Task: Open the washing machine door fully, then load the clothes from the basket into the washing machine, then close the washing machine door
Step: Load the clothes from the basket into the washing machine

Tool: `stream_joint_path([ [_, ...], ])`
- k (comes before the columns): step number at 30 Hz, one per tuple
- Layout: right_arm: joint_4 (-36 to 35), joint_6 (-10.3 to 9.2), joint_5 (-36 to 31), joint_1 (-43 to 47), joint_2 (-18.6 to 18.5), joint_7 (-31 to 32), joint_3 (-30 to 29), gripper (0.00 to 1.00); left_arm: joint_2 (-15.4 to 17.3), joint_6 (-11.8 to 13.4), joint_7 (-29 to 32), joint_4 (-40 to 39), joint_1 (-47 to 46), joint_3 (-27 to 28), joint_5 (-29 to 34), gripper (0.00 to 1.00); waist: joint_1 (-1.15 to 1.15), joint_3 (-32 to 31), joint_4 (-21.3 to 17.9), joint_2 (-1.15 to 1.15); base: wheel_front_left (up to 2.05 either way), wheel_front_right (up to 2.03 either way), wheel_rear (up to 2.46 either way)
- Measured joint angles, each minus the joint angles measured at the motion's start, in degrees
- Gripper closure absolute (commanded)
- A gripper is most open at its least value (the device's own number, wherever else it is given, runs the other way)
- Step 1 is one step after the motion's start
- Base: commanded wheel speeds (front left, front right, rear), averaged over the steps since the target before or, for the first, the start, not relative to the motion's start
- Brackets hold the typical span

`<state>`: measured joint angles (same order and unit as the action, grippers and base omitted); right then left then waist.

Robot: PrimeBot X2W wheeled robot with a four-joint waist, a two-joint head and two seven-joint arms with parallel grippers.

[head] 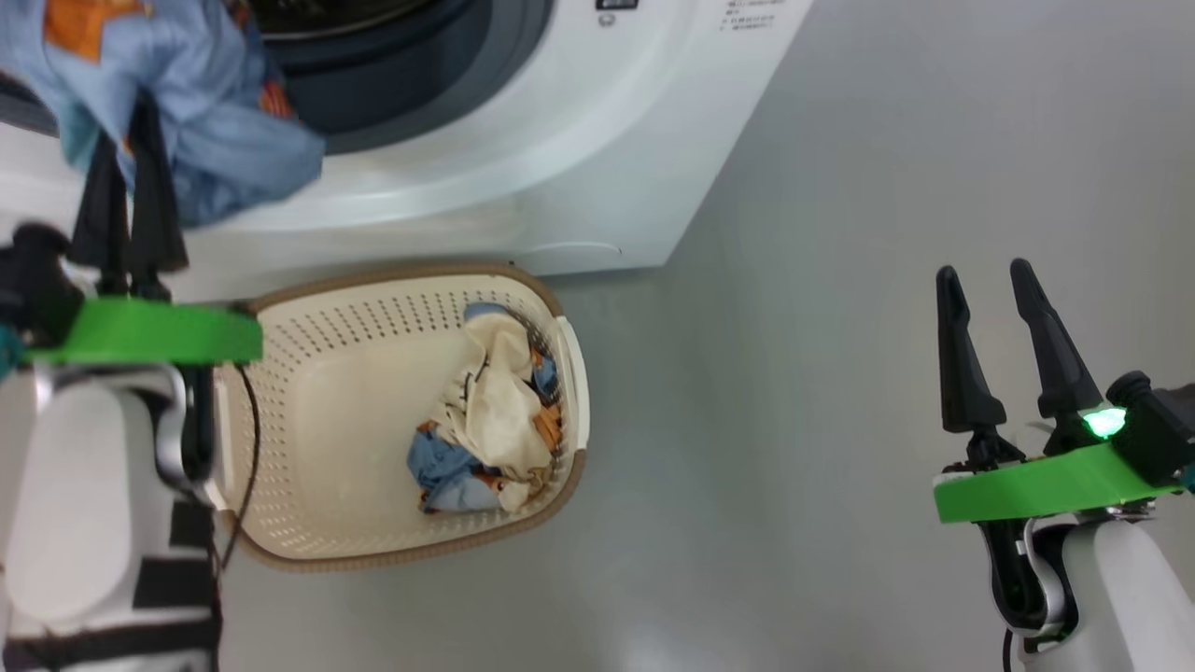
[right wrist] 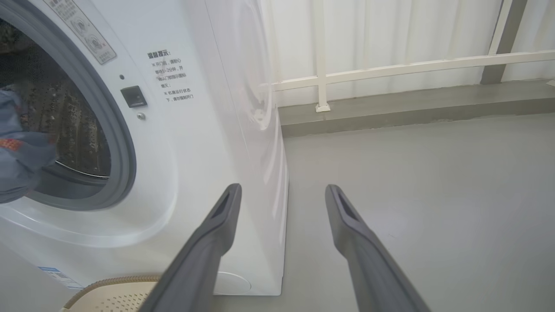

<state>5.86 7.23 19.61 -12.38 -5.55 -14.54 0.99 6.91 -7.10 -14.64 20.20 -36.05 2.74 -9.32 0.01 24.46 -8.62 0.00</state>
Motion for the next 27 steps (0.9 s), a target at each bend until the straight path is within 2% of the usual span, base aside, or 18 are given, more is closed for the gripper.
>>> stream_joint_path([
  [14,0.09,0.0,0.03,-3.13,1.86,0.0,2.68,0.0,3.25,-0.1,-0.01,18.03,-22.42,-1.08,1.96,1.0,-0.01,7.12,-5.36,0.0,0.0,0.0,0.0],
  [18,0.27,0.0,0.12,-3.9,1.98,0.0,3.38,0.0,3.77,-0.1,-0.01,22.01,-26.83,-0.37,1.94,1.0,-0.01,7.98,-6.88,0.0,0.0,0.0,0.0],
  [23,0.56,0.0,0.56,-4.61,2.43,0.0,4.66,0.0,6.09,-0.1,-0.01,25.36,-30.77,0.19,2.94,1.0,-0.01,8.72,-8.87,0.0,0.0,0.0,0.0],
  [24,0.55,0.0,0.6,-4.99,2.45,0.0,4.74,0.0,6.49,-0.08,-0.01,25.82,-31.35,0.45,2.96,0.96,-0.01,8.84,-9.25,0.0,0.0,0.0,0.0],
  [25,0.53,0.0,0.6,-5.13,2.46,0.0,4.89,0.0,6.88,-0.05,-0.01,26.3,-31.95,0.7,3.07,0.72,-0.01,8.97,-9.63,0.0,0.0,0.0,0.0],
  [26,0.56,0.0,0.6,-5.13,2.52,0.0,5.14,0.0,7.28,0.03,-0.01,26.71,-32.29,0.76,3.42,0.15,-0.01,9.08,-10.0,0.0,0.0,0.0,0.0],
  [27,0.6,0.0,0.62,-5.13,2.53,0.0,5.58,0.0,7.75,0.03,-0.01,27.28,-32.4,0.74,3.85,0.0,-0.01,9.15,-10.38,0.0,0.0,0.0,0.0],
])
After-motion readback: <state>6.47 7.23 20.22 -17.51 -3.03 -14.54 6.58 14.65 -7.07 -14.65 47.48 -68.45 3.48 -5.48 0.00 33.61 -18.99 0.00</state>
